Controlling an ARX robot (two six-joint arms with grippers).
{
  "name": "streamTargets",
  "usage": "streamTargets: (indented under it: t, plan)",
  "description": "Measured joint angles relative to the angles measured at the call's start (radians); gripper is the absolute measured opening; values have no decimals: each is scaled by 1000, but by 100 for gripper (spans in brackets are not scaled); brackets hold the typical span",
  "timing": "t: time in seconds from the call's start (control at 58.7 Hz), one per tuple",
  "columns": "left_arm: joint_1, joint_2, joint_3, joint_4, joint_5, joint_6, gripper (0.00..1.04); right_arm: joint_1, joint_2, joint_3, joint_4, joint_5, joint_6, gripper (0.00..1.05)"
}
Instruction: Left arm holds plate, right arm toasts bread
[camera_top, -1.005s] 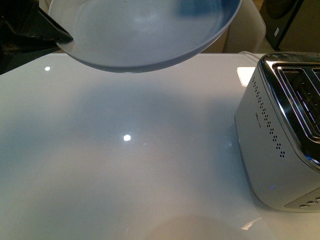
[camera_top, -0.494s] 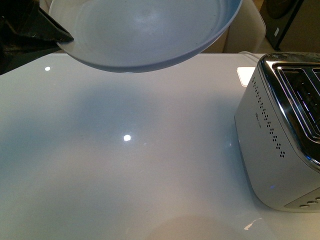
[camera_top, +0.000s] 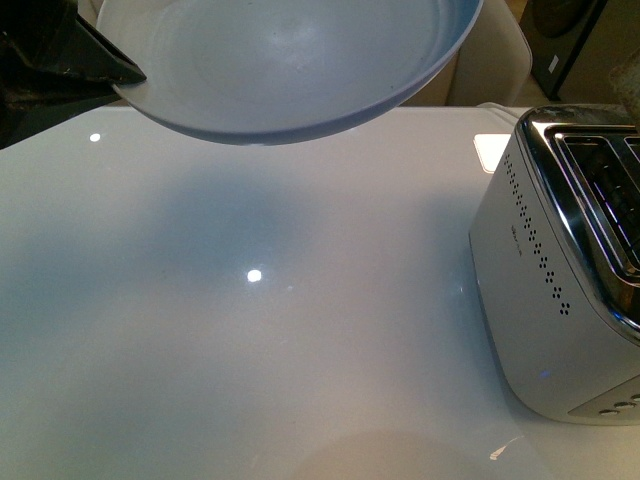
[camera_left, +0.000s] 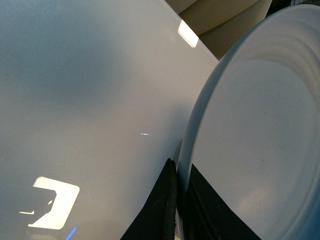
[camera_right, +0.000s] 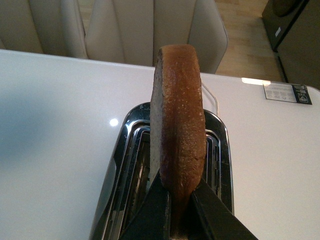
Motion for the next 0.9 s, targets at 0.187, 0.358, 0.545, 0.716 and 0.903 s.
streamTargets:
  t: [0.187,0.358,0.545,0.716,0.903]
  plan:
    - [0,0,0,0,0,0,3,15,15,-18,15,18,11,3]
    - [0,0,0,0,0,0,3,23,23,-42,20,26,26,3]
    - [0,0,0,0,0,0,3,33,27,-59,23,37,33,3]
    - [0,0,0,0,0,0,3,49,30,-66,10,68,34,3]
    - [0,0,0,0,0,0,3,78,33,-66,-42,119,40,3]
